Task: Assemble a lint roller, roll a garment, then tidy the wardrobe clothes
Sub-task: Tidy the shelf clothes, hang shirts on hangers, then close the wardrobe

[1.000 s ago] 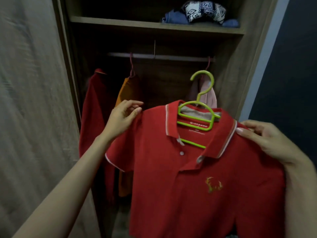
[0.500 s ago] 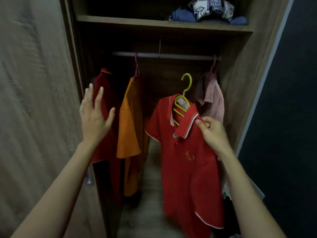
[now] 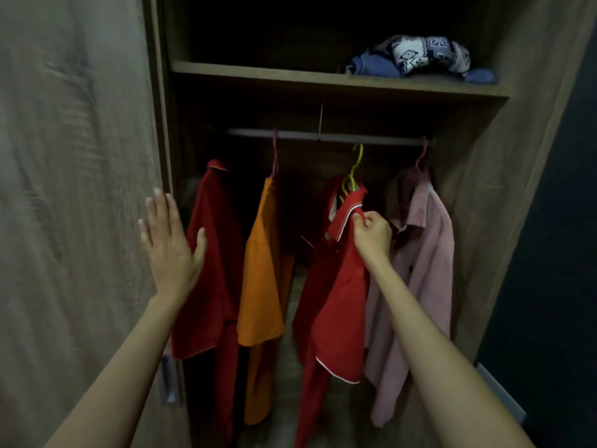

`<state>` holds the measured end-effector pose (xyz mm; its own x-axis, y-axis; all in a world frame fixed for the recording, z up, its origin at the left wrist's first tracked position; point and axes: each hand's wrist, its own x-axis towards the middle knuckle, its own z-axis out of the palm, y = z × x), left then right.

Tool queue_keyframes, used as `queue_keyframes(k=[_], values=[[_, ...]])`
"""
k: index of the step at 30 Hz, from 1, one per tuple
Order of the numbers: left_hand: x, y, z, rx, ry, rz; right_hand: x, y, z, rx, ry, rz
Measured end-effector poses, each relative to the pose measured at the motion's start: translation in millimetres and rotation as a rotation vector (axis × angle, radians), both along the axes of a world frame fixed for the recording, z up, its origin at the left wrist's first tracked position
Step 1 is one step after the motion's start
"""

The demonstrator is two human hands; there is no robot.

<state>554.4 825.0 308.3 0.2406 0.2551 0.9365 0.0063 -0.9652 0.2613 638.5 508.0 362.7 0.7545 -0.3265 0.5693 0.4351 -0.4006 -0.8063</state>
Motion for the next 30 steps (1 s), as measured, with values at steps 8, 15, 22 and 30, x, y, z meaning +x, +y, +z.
queue_keyframes(k=[8,15,22,30], values=[[20.3,26.7,-6.0,0.115,-0.123,0.092,65.7,32.6,44.4,-0.077,0.023,-0.048],[22.0,27.3,-7.0,0.107,-0.163,0.111,100.8,53.2,51.4,-0.092,0.118,-0.093],[23.1,28.0,-5.7,0.125,-0.168,0.135,110.1,59.3,48.1,-0.059,0.175,-0.095],[18.1,25.0,-4.0,0.094,-0.137,0.097,99.1,41.2,22.5,-0.189,0.103,-0.015]])
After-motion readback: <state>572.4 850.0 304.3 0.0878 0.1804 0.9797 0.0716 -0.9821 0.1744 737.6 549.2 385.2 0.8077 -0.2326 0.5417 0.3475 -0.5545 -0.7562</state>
